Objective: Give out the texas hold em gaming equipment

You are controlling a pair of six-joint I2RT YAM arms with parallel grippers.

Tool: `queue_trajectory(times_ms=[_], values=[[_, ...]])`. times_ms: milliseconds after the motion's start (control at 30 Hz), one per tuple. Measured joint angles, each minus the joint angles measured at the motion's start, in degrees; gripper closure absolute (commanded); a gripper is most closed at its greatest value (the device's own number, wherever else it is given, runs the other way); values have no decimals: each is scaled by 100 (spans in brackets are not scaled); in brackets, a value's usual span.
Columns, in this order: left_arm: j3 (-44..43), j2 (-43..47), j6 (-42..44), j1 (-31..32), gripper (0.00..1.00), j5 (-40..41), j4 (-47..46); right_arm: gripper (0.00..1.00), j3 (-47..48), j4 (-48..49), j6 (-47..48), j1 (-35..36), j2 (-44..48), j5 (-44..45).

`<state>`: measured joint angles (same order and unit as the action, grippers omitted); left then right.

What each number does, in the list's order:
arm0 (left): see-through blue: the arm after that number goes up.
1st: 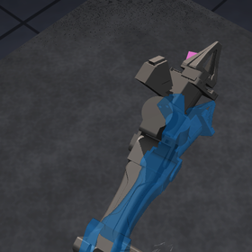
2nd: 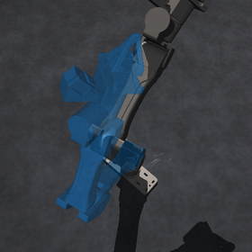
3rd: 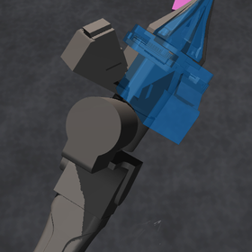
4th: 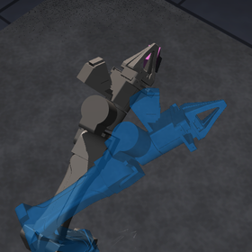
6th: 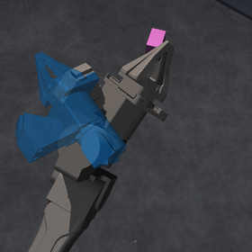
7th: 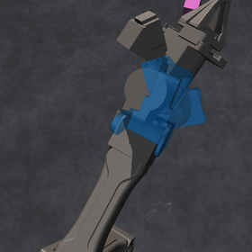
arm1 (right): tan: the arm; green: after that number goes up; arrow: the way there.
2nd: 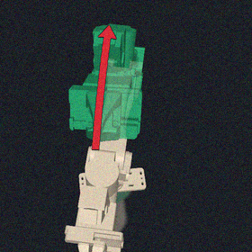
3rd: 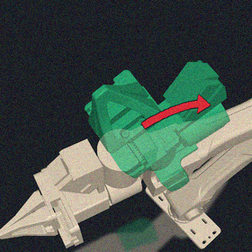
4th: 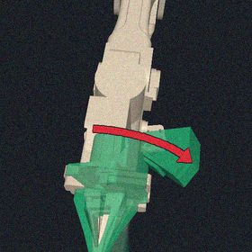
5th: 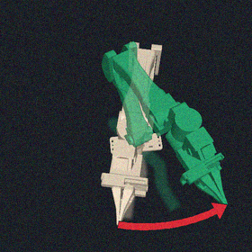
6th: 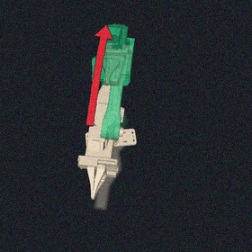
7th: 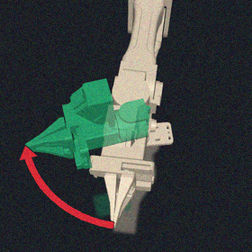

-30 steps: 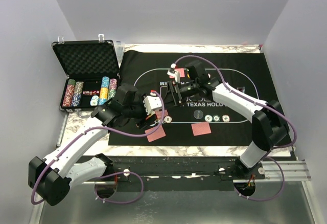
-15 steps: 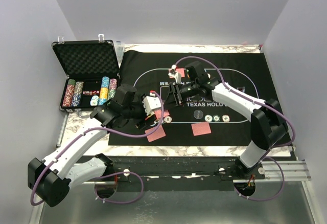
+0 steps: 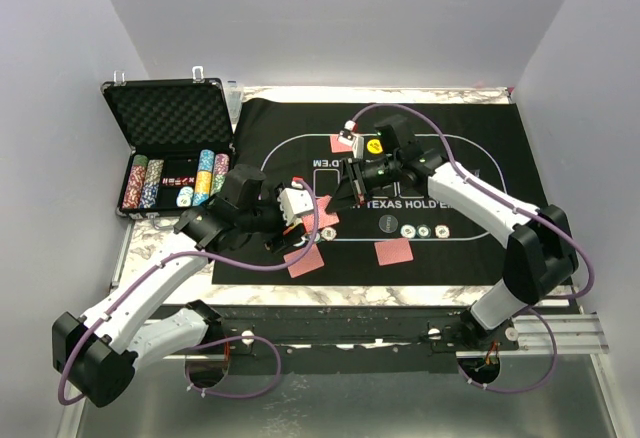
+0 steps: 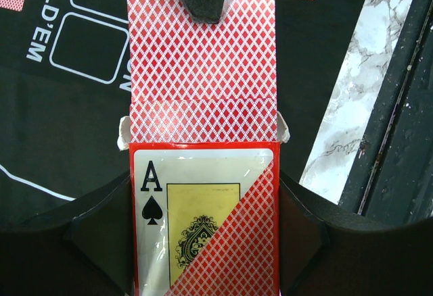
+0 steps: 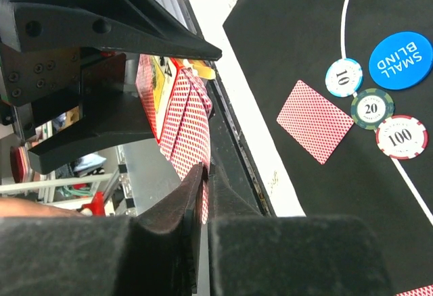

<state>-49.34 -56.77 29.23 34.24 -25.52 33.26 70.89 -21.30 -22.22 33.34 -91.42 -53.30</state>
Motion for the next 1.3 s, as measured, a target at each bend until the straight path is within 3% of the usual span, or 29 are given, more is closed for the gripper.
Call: queue_trajectory(times_ms=[33, 567, 867, 1033, 1300], values=[[0, 0, -2, -2, 100, 0, 0, 99, 0, -31, 11, -11, 0, -2], [236, 153, -46, -605, 100, -26, -37, 99, -212, -227, -308, -933, 356, -485], [234, 153, -238, -1290, 100, -107, -70, 99, -789, 81, -505, -1123, 181, -839], [232, 155, -409, -1510, 100, -107, -79, 99, -1095, 546, -697, -901, -393, -809], [234, 334, -647, -1547, 100, -105, -76, 99, -1349, 1515, -1093, 57, -903, -439]])
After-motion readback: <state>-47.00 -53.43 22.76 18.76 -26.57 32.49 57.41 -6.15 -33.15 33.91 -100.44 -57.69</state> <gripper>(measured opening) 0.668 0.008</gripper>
